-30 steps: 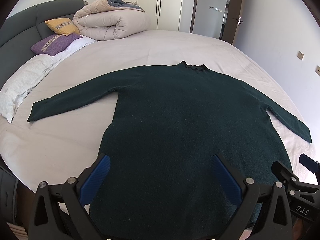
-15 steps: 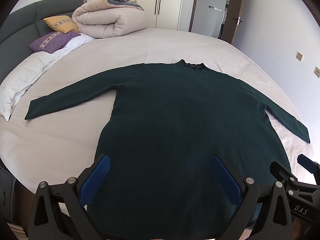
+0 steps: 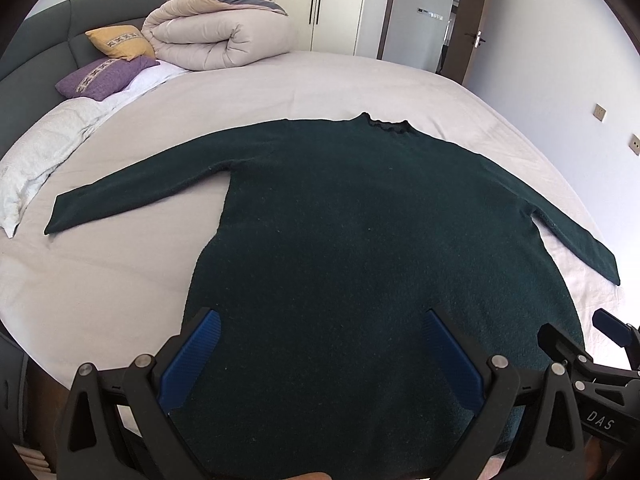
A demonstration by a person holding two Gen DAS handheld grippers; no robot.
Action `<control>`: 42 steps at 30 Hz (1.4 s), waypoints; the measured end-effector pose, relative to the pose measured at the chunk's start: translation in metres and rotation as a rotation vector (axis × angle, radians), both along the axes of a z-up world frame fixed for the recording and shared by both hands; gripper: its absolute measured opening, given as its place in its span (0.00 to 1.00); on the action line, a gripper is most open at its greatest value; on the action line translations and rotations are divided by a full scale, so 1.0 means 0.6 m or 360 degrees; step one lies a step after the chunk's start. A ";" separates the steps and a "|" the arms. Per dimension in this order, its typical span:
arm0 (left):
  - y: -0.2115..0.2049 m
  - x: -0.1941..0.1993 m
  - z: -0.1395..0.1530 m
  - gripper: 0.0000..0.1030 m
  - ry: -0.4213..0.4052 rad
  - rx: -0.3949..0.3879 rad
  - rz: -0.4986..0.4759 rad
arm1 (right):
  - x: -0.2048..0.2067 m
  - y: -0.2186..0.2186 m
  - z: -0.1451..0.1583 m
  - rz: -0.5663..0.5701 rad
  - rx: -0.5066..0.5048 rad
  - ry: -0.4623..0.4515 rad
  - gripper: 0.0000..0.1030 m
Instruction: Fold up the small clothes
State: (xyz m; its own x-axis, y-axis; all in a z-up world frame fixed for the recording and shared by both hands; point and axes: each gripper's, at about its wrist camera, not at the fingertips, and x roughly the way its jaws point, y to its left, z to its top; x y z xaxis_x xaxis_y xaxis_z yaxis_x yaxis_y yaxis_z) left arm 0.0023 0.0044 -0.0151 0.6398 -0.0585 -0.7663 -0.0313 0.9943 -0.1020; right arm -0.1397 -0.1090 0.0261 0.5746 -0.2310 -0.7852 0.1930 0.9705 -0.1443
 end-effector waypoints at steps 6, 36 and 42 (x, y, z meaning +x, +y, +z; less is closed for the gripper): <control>-0.003 0.004 -0.003 1.00 0.0011 0.0006 -0.0004 | 0.006 -0.004 -0.002 -0.0009 0.0014 0.0006 1.00; -0.062 0.130 -0.012 1.00 0.0120 -0.0400 -0.0234 | -0.059 -0.583 0.008 -0.0920 0.0874 -0.0503 1.00; -0.093 0.173 -0.023 1.00 0.0161 -0.0393 -0.0243 | -0.083 -0.768 -0.055 -0.1245 0.1318 -0.0698 0.94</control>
